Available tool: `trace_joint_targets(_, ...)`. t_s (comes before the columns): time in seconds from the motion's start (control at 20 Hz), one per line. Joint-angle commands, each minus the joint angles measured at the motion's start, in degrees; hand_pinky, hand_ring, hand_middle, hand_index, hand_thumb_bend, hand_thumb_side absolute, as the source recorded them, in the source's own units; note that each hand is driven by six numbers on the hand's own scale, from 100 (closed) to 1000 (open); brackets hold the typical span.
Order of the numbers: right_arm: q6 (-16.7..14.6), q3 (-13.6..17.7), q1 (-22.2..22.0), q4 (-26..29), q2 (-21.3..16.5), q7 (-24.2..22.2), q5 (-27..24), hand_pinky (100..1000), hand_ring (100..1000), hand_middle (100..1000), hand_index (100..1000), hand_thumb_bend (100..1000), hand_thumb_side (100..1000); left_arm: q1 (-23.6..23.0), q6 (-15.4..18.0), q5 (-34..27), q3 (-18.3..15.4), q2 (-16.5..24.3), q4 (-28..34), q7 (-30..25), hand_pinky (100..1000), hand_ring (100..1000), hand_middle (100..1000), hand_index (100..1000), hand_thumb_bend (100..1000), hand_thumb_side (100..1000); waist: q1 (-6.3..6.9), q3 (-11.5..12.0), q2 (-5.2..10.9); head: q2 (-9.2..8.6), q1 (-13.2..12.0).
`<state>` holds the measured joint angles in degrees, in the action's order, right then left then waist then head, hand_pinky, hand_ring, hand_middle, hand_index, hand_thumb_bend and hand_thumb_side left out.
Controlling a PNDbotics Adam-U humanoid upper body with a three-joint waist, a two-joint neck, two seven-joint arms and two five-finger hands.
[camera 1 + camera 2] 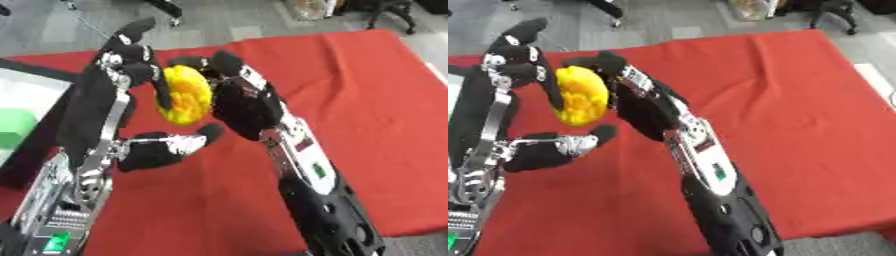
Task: Pick up the objects with one hand, pass them to the other hand, and then place them into the box on the other side of the table.
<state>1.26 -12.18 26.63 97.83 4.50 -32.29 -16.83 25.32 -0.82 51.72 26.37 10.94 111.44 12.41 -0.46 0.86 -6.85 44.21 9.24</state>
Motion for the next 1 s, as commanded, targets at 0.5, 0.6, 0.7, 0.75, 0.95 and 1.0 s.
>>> trace_joint_targets(0.5,0.15,-0.51,0.34,1.34,0.25,-0.06,-1.19,825,787,703,826,296,846,-0.48,-2.22,3.06,0.77,0.27,2.10,13.95,833,855,897,945,867,323,0.26,-0.04,1.52,-0.09,-1.62)
trace_joint_targets(0.6,0.16,-0.51,0.33,1.37,0.22,-0.02,-1.24,825,788,703,831,297,846,-0.66,-3.04,3.46,0.62,-0.02,1.15,15.78,832,854,897,942,836,319,0.25,0.02,1.51,-0.09,-1.73)
trace_joint_targets(0.7,0.16,-0.50,0.31,1.43,0.21,-0.03,-1.22,824,788,702,831,297,846,-0.55,-3.74,3.73,0.53,-0.20,0.49,16.94,830,853,896,942,807,309,0.23,0.05,1.54,-0.09,-1.86)
trace_joint_targets(0.75,0.17,-0.50,0.30,1.45,0.21,-0.03,-1.22,824,788,702,832,297,846,-0.48,-3.94,3.86,0.53,-0.25,0.28,17.28,830,853,896,942,804,308,0.22,0.06,1.55,-0.09,-1.90)
trace_joint_targets(0.95,0.17,-0.53,0.29,1.53,0.19,-0.09,-1.08,822,788,701,828,296,847,-0.01,-4.29,4.14,0.64,-0.28,-0.25,17.32,825,852,894,943,752,305,0.18,0.06,1.59,-0.09,-1.96)
trace_joint_targets(1.0,0.15,-0.54,0.29,1.59,0.20,-0.14,-1.10,822,788,701,827,295,848,0.09,-4.28,4.13,0.69,-0.29,-0.30,17.12,824,852,893,944,739,305,0.17,0.05,1.60,-0.09,-1.99)
